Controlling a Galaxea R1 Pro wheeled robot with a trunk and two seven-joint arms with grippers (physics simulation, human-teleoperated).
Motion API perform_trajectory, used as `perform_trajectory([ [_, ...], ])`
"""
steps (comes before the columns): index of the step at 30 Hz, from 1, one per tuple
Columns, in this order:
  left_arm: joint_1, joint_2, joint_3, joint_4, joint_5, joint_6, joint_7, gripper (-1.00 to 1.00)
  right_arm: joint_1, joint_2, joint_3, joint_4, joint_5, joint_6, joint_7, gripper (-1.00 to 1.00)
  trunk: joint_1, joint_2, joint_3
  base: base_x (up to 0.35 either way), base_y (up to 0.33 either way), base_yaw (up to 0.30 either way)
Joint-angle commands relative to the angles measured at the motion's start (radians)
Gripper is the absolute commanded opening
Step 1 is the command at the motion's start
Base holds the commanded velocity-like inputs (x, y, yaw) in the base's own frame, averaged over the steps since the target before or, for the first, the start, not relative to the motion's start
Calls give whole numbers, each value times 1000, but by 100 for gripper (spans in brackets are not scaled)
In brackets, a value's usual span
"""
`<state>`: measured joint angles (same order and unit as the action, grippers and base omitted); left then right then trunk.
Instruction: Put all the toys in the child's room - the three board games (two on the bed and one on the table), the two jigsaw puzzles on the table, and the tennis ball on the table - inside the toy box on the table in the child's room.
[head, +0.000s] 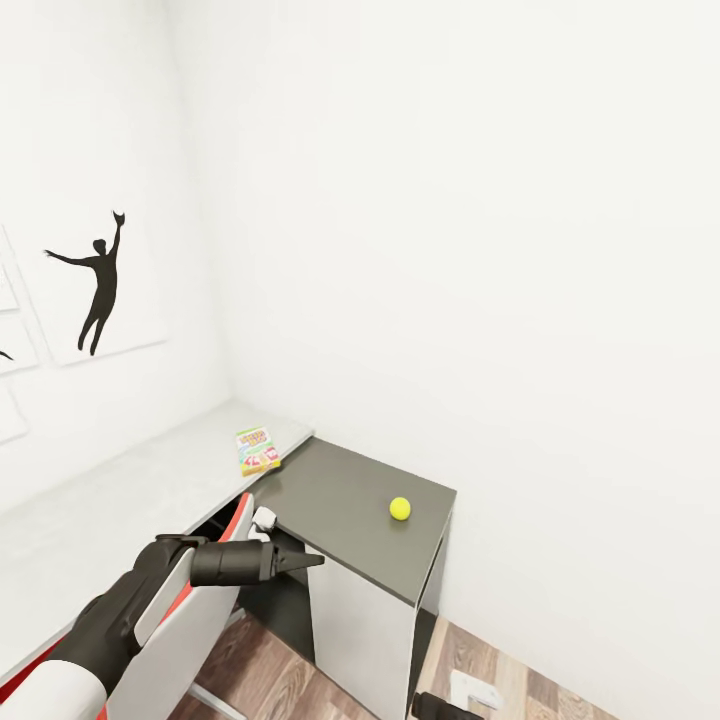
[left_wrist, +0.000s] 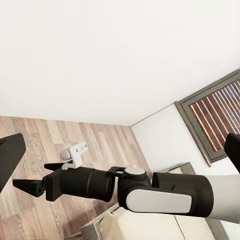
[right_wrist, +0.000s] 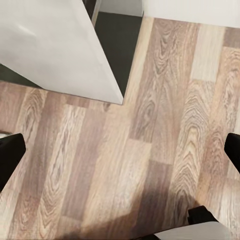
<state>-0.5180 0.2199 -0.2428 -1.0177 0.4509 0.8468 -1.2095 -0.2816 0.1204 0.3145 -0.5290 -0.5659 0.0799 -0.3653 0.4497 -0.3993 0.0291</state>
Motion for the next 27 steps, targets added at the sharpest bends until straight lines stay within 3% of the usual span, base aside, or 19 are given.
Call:
perform_trajectory([
  [1, -1, 1, -3, 0, 6, 8, 1, 100, 0, -1, 6, -2, -4, 4, 2, 100, 0, -1, 0, 5, 2, 0],
  [10, -1, 1, -1, 1, 6, 8, 0, 100, 20, -12, 6, -36, -1, 3, 100, 100, 0, -1, 0, 1, 0, 0],
  [14, -1, 3, -1, 1, 6, 8, -1, 100, 66, -21, 6, -139, 0, 12, 116, 100, 0, -1, 0, 0, 0, 0],
  [19, -1, 4, -1, 0, 7, 8, -1, 100, 177, -66, 7, -344, 0, 57, 120, 100, 0, -1, 0, 0, 0, 0],
  [22, -1, 4, -1, 1, 8, 7, -1, 100, 247, -106, 8, -483, 0, 96, 121, 100, 0, -1, 0, 0, 0, 0],
  [27, -1, 4, -1, 0, 8, 7, -1, 100, 297, -137, 9, -584, 0, 113, 126, 100, 0, -1, 0, 0, 0, 0],
])
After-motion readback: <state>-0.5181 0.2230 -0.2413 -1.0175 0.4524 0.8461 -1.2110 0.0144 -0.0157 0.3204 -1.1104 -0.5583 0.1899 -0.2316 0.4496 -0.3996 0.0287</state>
